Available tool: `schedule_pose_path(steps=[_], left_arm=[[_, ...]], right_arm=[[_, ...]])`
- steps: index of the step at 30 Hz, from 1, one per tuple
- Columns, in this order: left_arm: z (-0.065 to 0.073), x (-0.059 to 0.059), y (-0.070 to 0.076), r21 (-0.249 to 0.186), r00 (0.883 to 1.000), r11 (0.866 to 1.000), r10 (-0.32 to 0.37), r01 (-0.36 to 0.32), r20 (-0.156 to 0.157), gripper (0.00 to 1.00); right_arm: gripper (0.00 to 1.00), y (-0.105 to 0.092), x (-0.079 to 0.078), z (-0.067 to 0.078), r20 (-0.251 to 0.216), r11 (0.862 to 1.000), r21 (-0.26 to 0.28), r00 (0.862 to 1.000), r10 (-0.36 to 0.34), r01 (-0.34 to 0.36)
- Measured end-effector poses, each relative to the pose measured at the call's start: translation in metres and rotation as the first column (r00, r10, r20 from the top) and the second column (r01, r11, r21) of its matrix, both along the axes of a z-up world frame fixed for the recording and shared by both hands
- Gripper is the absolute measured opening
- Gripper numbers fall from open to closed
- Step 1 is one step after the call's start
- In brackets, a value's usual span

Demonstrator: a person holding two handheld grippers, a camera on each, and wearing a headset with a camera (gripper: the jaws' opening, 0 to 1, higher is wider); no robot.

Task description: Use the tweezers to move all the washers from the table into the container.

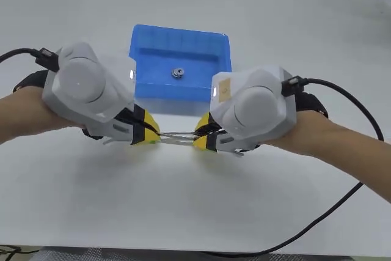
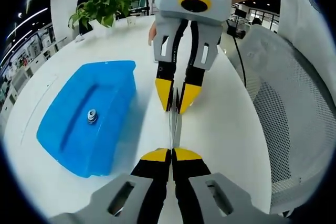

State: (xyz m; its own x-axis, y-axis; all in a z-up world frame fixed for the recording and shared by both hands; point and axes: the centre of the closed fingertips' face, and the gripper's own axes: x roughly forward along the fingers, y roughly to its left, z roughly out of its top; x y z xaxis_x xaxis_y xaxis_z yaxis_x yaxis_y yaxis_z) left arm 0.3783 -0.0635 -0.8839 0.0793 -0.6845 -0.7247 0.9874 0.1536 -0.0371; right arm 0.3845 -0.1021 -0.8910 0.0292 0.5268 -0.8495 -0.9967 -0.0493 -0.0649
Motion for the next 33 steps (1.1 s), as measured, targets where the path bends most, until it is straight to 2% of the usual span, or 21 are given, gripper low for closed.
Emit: schedule_pose_path(steps=[6,10,16,18,19,20,21,22,24,25,27,29,30,32,33], left_arm=[[0.000,0.000,0.000,0.006,1.000,1.000,-0.007,0.007,0.017,0.06],[0.001,-0.001,0.000,-0.005,1.000,1.000,-0.012,0.012,0.017,0.09],[0.001,-0.002,0.000,-0.001,1.000,1.000,-0.004,0.004,-0.001,0.12],[0.001,-0.002,0.001,-0.003,1.000,1.000,0.008,-0.008,-0.018,0.13],[0.001,-0.003,0.002,-0.002,1.000,1.000,0.014,-0.014,-0.023,0.13],[0.003,-0.004,0.002,-0.021,0.999,0.999,0.026,-0.026,-0.031,0.13],[0.005,-0.006,0.001,-0.039,0.997,0.998,0.039,-0.041,-0.059,0.12],[0.008,-0.011,0.001,-0.063,0.991,0.995,0.065,-0.072,-0.113,0.11],[0.017,-0.010,0.002,-0.104,0.989,0.989,0.089,-0.102,-0.121,0.11],[0.020,-0.011,0.002,-0.116,0.985,0.986,0.100,-0.117,-0.141,0.11],[0.029,-0.008,0.006,-0.139,0.983,0.980,0.127,-0.146,-0.133,0.11],[0.036,-0.010,0.009,-0.160,0.976,0.971,0.150,-0.176,-0.158,0.13],[0.040,-0.010,0.011,-0.172,0.978,0.969,0.151,-0.175,-0.146,0.14],[0.047,-0.013,0.014,-0.196,0.978,0.963,0.161,-0.186,-0.134,0.16],[0.052,-0.016,0.015,-0.218,0.977,0.956,0.168,-0.194,-0.133,0.18]], right_arm=[[0.12,0.001,0.002,0.000,-0.024,1.000,0.000,1.000,-0.017,0.017],[0.13,0.001,0.003,0.000,-0.023,1.000,0.003,0.999,-0.026,0.027],[0.15,-0.002,0.010,0.001,-0.025,0.998,0.005,0.998,-0.065,0.065],[0.15,-0.002,0.011,0.004,-0.050,0.994,0.025,0.993,-0.104,0.106],[0.15,0.000,0.012,0.009,-0.055,0.991,0.058,0.992,-0.116,0.119],[0.15,0.003,0.013,0.014,-0.063,0.987,0.088,0.989,-0.131,0.136],[0.15,0.003,0.013,0.017,-0.069,0.983,0.102,0.987,-0.145,0.151],[0.15,0.003,0.014,0.023,-0.082,0.976,0.124,0.982,-0.167,0.177],[0.15,0.001,0.015,0.031,-0.104,0.965,0.158,0.975,-0.195,0.210],[0.15,-0.002,0.015,0.033,-0.110,0.961,0.164,0.972,-0.207,0.223],[0.15,-0.009,0.012,0.036,-0.112,0.956,0.175,0.969,-0.219,0.236],[0.16,-0.017,0.007,0.036,-0.125,0.949,0.182,0.964,-0.237,0.257],[0.16,-0.020,0.005,0.037,-0.133,0.945,0.190,0.961,-0.244,0.267],[0.18,-0.025,-0.001,0.042,-0.141,0.932,0.223,0.955,-0.261,0.287],[0.19,-0.026,-0.004,0.047,-0.158,0.915,0.254,0.946,-0.282,0.315]])
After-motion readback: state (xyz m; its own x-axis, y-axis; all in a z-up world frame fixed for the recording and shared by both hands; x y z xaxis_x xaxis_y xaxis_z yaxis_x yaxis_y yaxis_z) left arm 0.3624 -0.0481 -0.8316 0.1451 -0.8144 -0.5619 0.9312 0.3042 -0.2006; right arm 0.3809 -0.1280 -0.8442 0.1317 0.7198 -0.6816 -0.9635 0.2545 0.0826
